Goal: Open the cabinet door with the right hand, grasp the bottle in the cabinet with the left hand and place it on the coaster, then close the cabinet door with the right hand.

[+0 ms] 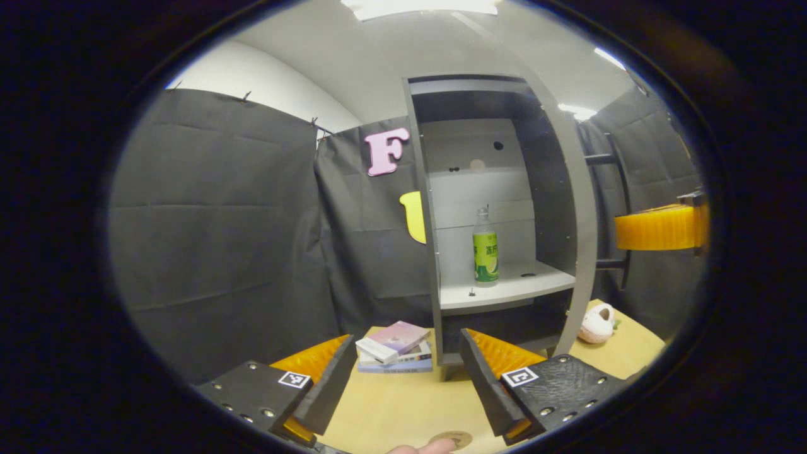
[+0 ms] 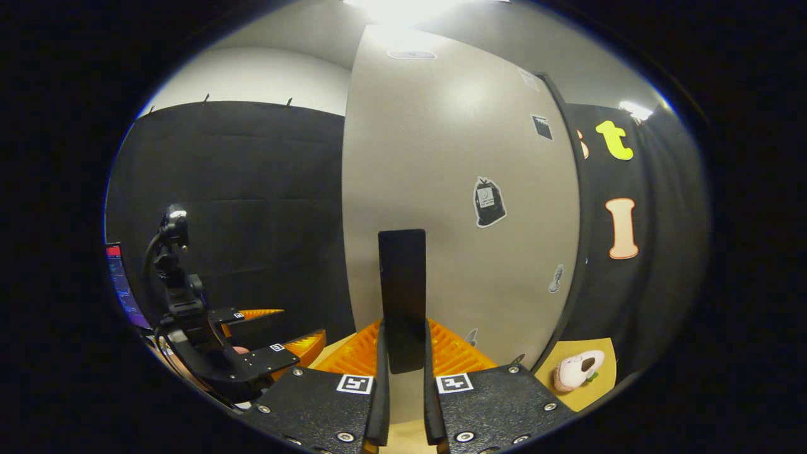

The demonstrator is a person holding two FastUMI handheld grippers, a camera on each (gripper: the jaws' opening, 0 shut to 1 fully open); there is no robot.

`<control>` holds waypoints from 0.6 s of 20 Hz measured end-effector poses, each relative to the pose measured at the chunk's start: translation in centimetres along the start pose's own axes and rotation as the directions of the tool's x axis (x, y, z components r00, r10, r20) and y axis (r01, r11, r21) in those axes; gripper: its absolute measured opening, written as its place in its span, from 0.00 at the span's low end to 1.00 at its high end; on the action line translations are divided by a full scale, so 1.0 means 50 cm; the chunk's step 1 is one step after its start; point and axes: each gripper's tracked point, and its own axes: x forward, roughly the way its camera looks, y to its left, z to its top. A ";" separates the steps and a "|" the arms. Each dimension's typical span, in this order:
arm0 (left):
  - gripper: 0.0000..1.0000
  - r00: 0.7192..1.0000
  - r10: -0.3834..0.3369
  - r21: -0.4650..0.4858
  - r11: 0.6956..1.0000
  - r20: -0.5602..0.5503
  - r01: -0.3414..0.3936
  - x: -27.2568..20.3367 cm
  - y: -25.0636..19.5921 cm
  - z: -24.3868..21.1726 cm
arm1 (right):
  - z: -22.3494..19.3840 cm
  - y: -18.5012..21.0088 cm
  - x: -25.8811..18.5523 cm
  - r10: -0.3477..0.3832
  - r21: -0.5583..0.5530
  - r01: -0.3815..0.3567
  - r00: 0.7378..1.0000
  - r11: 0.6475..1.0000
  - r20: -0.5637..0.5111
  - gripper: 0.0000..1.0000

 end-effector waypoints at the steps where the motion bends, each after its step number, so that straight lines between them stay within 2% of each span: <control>1: 0.94 1.000 -0.007 -0.004 1.000 -0.004 0.007 -0.001 -0.013 -0.001 | -0.003 -0.005 -0.014 -0.017 -0.003 0.017 1.000 1.000 -0.006 0.22; 3: 0.90 1.000 -0.029 -0.007 1.000 -0.008 0.029 -0.006 -0.043 0.003 | -0.006 -0.020 -0.034 -0.053 0.002 0.053 0.998 0.999 -0.018 0.22; 4: 0.97 0.999 -0.041 -0.007 0.999 -0.007 0.041 -0.010 -0.058 0.007 | -0.008 -0.027 -0.044 -0.067 0.014 0.067 0.998 0.998 -0.020 0.22; 7: 0.97 0.997 -0.073 -0.001 0.997 -0.002 0.073 -0.019 -0.099 0.012 | -0.007 -0.040 -0.070 -0.103 0.035 0.103 0.995 0.994 -0.017 0.20; 10: 0.97 0.995 -0.103 0.005 0.995 -0.006 0.103 -0.027 -0.141 0.017 | -0.012 -0.062 -0.088 -0.139 0.041 0.140 0.990 0.989 -0.017 0.15; 12: 0.97 0.993 -0.121 0.008 0.993 -0.004 0.121 -0.031 -0.172 0.023 | -0.009 -0.074 -0.100 -0.166 0.051 0.166 0.986 0.985 -0.014 0.16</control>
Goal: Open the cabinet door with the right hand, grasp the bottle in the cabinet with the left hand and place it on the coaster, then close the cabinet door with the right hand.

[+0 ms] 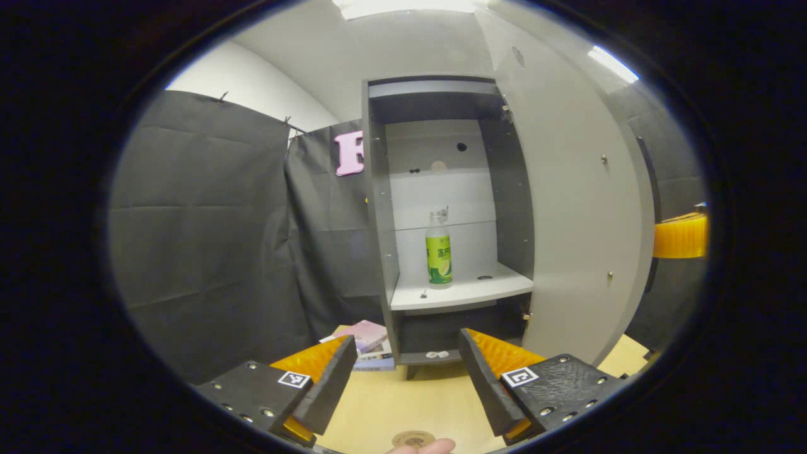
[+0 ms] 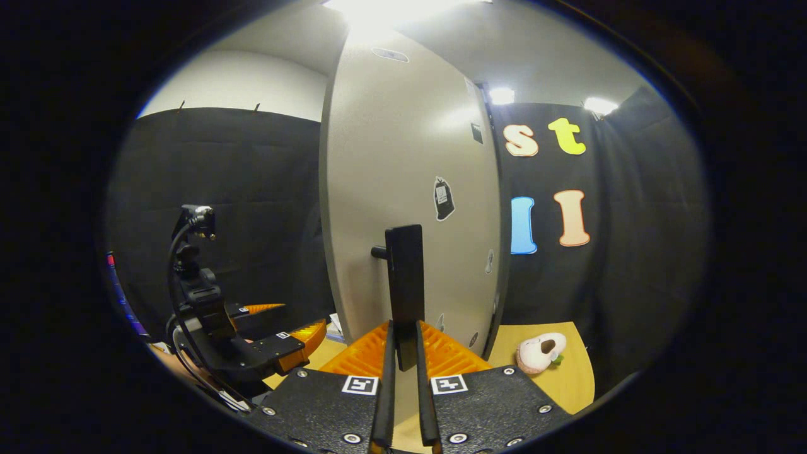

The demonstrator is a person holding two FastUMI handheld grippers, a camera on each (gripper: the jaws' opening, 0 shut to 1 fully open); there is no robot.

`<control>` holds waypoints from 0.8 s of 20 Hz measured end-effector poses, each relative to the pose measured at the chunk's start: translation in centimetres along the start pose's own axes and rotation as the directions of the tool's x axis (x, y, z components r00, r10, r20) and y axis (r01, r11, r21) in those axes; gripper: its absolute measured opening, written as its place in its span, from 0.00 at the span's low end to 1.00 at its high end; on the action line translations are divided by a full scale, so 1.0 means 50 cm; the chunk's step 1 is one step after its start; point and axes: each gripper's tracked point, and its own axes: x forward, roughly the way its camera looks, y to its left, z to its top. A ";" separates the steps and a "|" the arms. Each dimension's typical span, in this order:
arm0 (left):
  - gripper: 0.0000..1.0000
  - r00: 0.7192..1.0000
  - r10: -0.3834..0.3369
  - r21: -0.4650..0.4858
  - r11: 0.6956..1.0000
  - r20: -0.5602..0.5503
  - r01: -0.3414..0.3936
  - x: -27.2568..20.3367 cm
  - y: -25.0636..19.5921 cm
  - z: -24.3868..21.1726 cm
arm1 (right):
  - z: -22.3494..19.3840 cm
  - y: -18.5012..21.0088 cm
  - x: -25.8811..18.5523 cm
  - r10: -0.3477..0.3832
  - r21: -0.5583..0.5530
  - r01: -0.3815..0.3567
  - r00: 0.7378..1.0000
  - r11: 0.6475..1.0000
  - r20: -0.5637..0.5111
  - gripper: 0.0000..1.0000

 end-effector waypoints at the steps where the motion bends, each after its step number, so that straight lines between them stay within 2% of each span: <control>1: 0.94 1.000 -0.008 0.001 1.000 0.003 0.008 0.001 -0.016 0.004 | 0.001 -0.007 -0.009 -0.016 0.006 0.016 1.000 1.000 0.002 0.16; 2: 0.97 1.000 -0.018 0.003 1.000 0.007 0.018 0.000 -0.031 0.009 | 0.003 -0.015 -0.016 -0.034 0.008 0.034 0.999 0.999 0.006 0.16; 6: 0.97 0.998 -0.056 0.022 0.998 0.017 0.056 0.004 -0.095 0.024 | -0.002 -0.086 -0.022 -0.146 -0.021 0.146 0.989 0.989 -0.001 0.16; 11: 0.97 0.996 -0.086 0.025 0.996 0.026 0.085 -0.005 -0.144 0.035 | 0.005 -0.179 -0.033 -0.274 0.030 0.274 0.962 0.961 -0.010 0.16; 12: 0.94 0.996 -0.088 0.016 0.996 0.022 0.088 -0.005 -0.149 0.034 | 0.003 -0.194 -0.032 -0.287 0.046 0.287 0.958 0.957 -0.009 0.12; 13: 0.94 0.996 -0.086 0.008 0.996 0.019 0.086 -0.005 -0.148 0.031 | 0.000 -0.191 -0.035 -0.267 0.079 0.267 0.964 0.960 -0.008 0.10; 14: 0.97 0.996 -0.089 -0.007 0.996 0.023 0.089 -0.003 -0.146 0.031 | -0.002 -0.184 -0.034 -0.244 0.119 0.243 0.970 0.963 -0.004 0.10; 16: 0.97 0.995 -0.081 -0.033 0.996 0.049 0.083 0.007 -0.142 0.048 | -0.007 -0.188 -0.045 -0.241 0.147 0.239 0.970 0.960 -0.005 0.11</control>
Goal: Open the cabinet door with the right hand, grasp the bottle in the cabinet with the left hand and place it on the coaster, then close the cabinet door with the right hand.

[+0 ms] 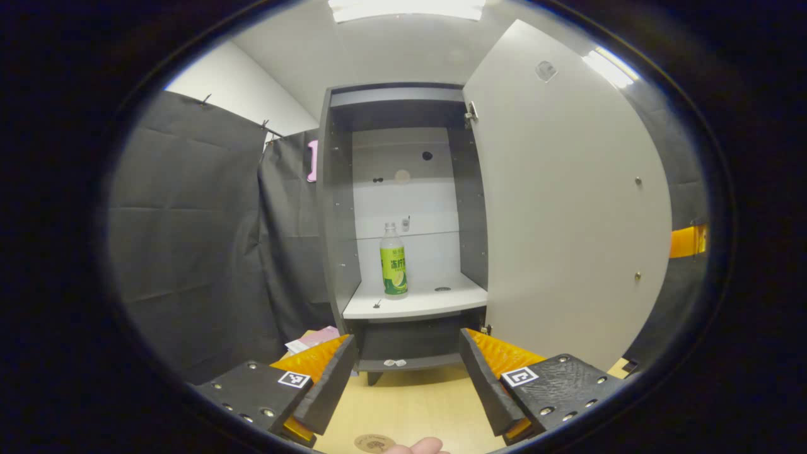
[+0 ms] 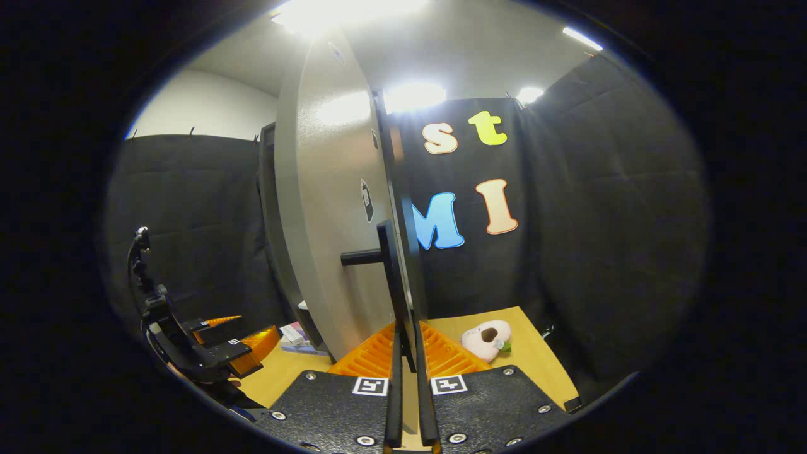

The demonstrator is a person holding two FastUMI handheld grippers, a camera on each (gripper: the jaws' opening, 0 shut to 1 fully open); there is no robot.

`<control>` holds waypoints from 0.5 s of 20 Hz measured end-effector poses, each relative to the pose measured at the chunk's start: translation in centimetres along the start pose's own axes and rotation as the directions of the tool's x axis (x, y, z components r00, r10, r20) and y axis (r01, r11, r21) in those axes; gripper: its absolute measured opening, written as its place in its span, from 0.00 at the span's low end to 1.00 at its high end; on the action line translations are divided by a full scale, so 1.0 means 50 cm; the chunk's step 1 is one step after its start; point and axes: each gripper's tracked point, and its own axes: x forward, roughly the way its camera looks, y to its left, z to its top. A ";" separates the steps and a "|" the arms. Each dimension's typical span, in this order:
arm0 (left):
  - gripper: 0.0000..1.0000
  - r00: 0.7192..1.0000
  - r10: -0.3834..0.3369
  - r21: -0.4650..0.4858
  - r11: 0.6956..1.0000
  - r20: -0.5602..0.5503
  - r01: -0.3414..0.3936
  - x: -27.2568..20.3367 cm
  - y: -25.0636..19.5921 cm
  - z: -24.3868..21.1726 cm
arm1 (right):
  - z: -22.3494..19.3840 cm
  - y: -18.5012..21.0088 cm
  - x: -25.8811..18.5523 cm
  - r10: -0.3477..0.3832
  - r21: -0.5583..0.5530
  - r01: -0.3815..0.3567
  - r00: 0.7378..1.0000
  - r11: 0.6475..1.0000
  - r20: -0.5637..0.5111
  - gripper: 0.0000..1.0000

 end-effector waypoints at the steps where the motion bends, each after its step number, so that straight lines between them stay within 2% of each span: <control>1: 0.96 1.000 0.006 -0.003 1.000 0.009 -0.006 0.007 0.010 0.002 | 0.002 -0.009 -0.009 -0.008 -0.015 0.008 1.000 1.000 0.005 0.15; 2: 0.96 1.000 0.016 0.001 1.000 0.014 -0.016 0.023 0.023 0.006 | 0.006 -0.024 -0.007 -0.049 -0.050 0.049 0.999 0.998 0.018 0.30; 3: 0.94 1.000 0.016 0.009 1.000 0.016 -0.016 0.047 0.030 0.005 | 0.019 -0.031 -0.015 -0.077 -0.085 0.081 0.996 0.993 0.042 0.39; 4: 0.96 1.000 0.015 0.018 1.000 0.017 -0.015 0.075 0.037 0.005 | 0.029 -0.038 -0.021 -0.091 -0.119 0.100 0.993 0.988 0.072 0.54; 8: 0.97 1.000 -0.016 0.044 0.999 0.026 0.015 0.229 0.041 0.001 | 0.072 -0.074 -0.055 -0.158 -0.239 0.200 0.970 0.950 0.183 0.92; 10: 0.97 1.000 -0.013 0.053 0.999 0.025 0.012 0.317 0.046 -0.002 | 0.086 -0.085 -0.073 -0.189 -0.294 0.256 0.953 0.921 0.238 0.93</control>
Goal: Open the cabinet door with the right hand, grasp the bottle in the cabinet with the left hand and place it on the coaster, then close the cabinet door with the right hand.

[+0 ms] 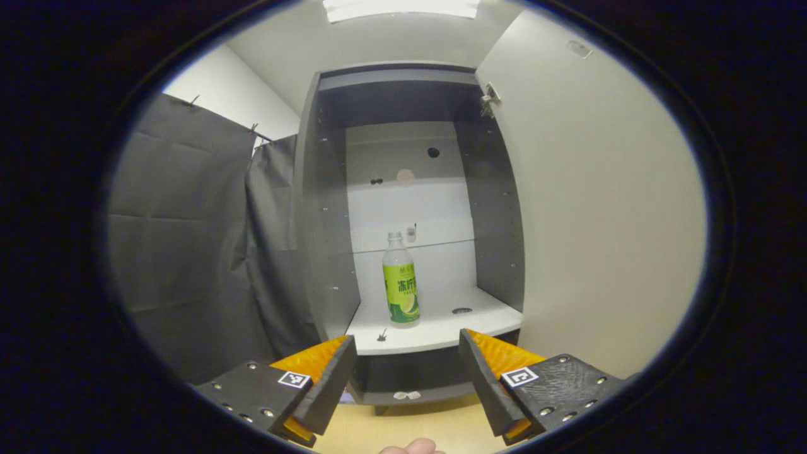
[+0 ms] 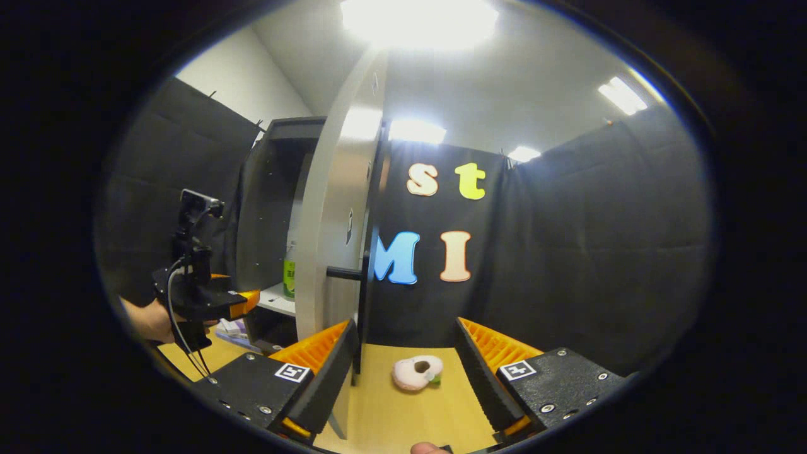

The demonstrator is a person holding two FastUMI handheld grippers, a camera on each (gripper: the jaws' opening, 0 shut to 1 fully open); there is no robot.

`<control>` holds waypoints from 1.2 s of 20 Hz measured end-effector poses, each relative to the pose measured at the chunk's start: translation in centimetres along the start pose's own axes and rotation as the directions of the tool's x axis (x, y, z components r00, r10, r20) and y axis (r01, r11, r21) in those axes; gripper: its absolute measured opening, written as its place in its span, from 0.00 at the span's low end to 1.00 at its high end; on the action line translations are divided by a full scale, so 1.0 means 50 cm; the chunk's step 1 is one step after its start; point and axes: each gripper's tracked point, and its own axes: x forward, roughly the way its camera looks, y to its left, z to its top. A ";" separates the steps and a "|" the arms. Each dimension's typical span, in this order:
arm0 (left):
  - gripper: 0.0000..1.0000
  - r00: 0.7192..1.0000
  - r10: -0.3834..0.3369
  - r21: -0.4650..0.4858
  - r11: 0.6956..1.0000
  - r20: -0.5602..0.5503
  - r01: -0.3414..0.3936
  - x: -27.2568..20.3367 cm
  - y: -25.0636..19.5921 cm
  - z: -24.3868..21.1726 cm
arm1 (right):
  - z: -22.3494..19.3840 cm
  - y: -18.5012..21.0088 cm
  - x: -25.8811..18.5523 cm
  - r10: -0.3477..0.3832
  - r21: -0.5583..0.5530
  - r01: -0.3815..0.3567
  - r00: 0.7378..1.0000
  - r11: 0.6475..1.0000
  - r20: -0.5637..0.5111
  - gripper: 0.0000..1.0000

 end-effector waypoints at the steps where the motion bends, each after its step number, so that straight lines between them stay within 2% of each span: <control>1: 0.94 1.000 0.006 0.004 1.000 0.000 -0.006 0.039 0.003 -0.002 | -0.005 -0.003 -0.004 -0.004 -0.018 0.004 1.000 1.000 0.008 0.92; 3: 0.96 1.000 -0.001 0.013 1.000 0.006 0.001 0.114 -0.002 -0.009 | -0.041 -0.018 -0.013 -0.030 -0.039 0.029 0.999 0.999 -0.025 0.94; 6: 0.93 1.000 -0.015 0.061 0.998 0.027 0.013 0.208 -0.006 -0.012 | -0.093 -0.072 -0.027 -0.146 -0.040 0.142 0.982 0.989 -0.122 0.96; 8: 0.93 0.999 -0.032 0.069 0.997 0.026 0.030 0.262 -0.022 -0.029 | -0.129 -0.099 -0.029 -0.218 -0.008 0.220 0.962 0.975 -0.161 0.95; 12: 0.93 0.998 -0.066 0.040 0.997 0.021 0.065 0.333 -0.038 -0.039 | -0.215 -0.145 -0.033 -0.344 -0.021 0.352 0.897 0.936 -0.276 0.96; 13: 0.90 0.997 -0.065 0.036 0.997 0.032 0.064 0.346 -0.035 -0.036 | -0.224 -0.146 -0.028 -0.360 -0.030 0.367 0.887 0.930 -0.288 0.95; 14: 0.93 0.997 -0.060 0.032 0.998 0.041 0.059 0.360 -0.030 -0.031 | -0.228 -0.145 -0.029 -0.369 -0.032 0.377 0.881 0.926 -0.295 0.96; 18: 0.96 0.994 -0.029 0.019 0.999 0.103 0.027 0.402 0.004 0.009 | -0.240 -0.132 -0.015 -0.377 -0.029 0.387 0.873 0.921 -0.311 0.95; 20: 0.93 0.992 -0.046 -0.003 0.999 0.118 0.046 0.421 0.004 0.018 | -0.240 -0.115 0.029 -0.378 -0.019 0.393 0.872 0.920 -0.312 0.96; 21: 0.96 0.993 -0.047 -0.011 0.999 0.113 0.048 0.426 0.005 0.013 | -0.242 -0.109 0.043 -0.376 -0.011 0.392 0.872 0.920 -0.314 0.96; 24: 0.90 0.995 -0.035 -0.034 0.999 0.094 0.038 0.458 0.017 -0.005 | -0.244 -0.099 0.049 -0.386 -0.039 0.394 0.867 0.918 -0.314 0.95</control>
